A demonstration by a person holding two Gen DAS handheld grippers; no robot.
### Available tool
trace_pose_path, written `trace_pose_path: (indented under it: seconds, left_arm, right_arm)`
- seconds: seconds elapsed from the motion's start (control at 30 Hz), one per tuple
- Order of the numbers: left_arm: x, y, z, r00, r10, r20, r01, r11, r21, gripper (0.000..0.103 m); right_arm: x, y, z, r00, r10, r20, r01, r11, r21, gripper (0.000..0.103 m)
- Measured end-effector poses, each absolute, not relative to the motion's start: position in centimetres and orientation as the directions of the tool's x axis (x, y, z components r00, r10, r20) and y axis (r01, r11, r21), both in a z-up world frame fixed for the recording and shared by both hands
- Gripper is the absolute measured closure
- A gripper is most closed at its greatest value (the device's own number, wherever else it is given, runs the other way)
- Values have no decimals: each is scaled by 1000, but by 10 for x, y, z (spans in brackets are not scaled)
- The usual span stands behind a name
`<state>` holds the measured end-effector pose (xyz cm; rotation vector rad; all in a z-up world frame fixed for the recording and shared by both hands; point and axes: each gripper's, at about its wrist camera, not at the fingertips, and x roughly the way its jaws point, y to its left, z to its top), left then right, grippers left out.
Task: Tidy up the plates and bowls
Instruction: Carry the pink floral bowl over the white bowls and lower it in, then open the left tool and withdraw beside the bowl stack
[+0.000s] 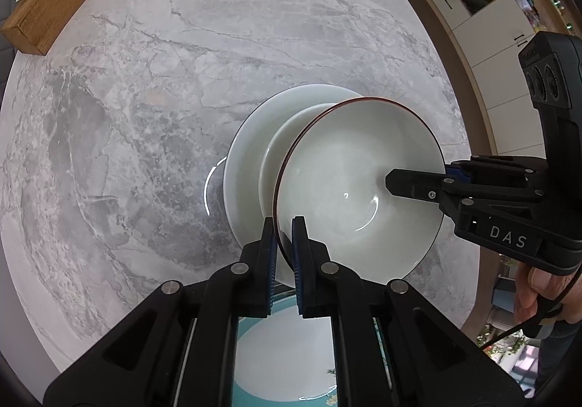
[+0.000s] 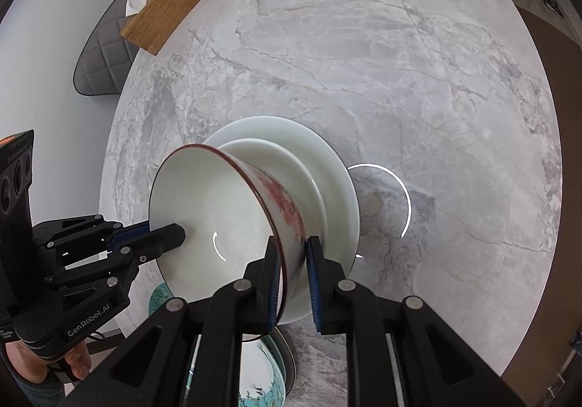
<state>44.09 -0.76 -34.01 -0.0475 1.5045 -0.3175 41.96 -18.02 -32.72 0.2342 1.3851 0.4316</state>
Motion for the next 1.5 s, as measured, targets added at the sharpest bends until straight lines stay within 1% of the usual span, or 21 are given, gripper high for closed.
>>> trace_pose_path:
  seconds: [0.07, 0.47, 0.5, 0.57, 0.6, 0.63, 0.7, 0.77, 0.8, 0.87, 0.97, 1.03, 1.1, 1.17, 1.3, 1.47, 1.5]
  left_arm:
    - [442, -7, -343, 28, -235, -972, 167, 959, -227, 96]
    - [449, -3, -346, 43, -230, -972, 153, 963, -221, 94]
    - [449, -2, -345, 49, -228, -972, 151, 964, -218, 91]
    - [450, 0, -343, 58, -232, -971, 142, 965, -222, 77]
    - [450, 1, -341, 65, -237, -969, 139, 964, -227, 59]
    - [450, 3, -340, 74, -236, -969, 136, 965, -225, 48]
    - [450, 5, -336, 86, -236, -968, 132, 966, -224, 47]
    - [450, 8, -334, 90, -244, -965, 130, 964, -232, 47]
    - [450, 9, -332, 95, -245, -965, 129, 964, -232, 47]
    - [449, 10, -329, 98, -254, -962, 130, 962, -241, 47]
    - [447, 12, -327, 102, -263, -959, 122, 960, -251, 47]
    - [445, 15, -327, 101, -272, -957, 113, 959, -261, 47]
    - [443, 19, -327, 105, -286, -952, 98, 956, -276, 47]
    - [440, 22, -327, 108, -297, -949, 85, 954, -288, 47]
    - [436, 29, -329, 112, -301, -947, 66, 953, -295, 47]
    - [432, 41, -329, 145, -305, -941, 39, 952, -302, 47]
    - [431, 44, -328, 155, -301, -941, 32, 953, -300, 47]
  right_arm:
    - [420, -179, -330, 118, 427, -897, -155, 900, 408, 84]
    - [427, -179, -328, 127, 413, -902, -157, 906, 393, 81]
    - [427, -179, -327, 127, 413, -902, -159, 906, 392, 80]
    - [427, -179, -325, 129, 416, -900, -163, 904, 394, 77]
    - [426, -178, -324, 132, 414, -901, -165, 905, 392, 76]
    - [426, -178, -323, 133, 415, -900, -166, 905, 392, 74]
    - [426, -178, -323, 131, 418, -899, -161, 904, 397, 71]
    - [426, -178, -323, 129, 421, -898, -159, 903, 400, 64]
    - [426, -177, -322, 130, 420, -898, -159, 903, 399, 62]
    - [425, -176, -321, 130, 423, -897, -157, 902, 403, 53]
    - [425, -173, -318, 134, 416, -900, -159, 905, 394, 44]
    - [425, -170, -315, 134, 395, -909, -170, 913, 371, 38]
    - [424, -164, -311, 154, 349, -924, -190, 928, 319, 29]
    - [423, -160, -306, 171, 326, -930, -211, 934, 289, 27]
    - [422, -163, -297, 188, 345, -920, -206, 929, 307, 26]
    - [415, -189, -275, 295, 382, -876, -174, 923, 344, 26]
    - [413, -199, -275, 314, 401, -861, -154, 916, 371, 26]
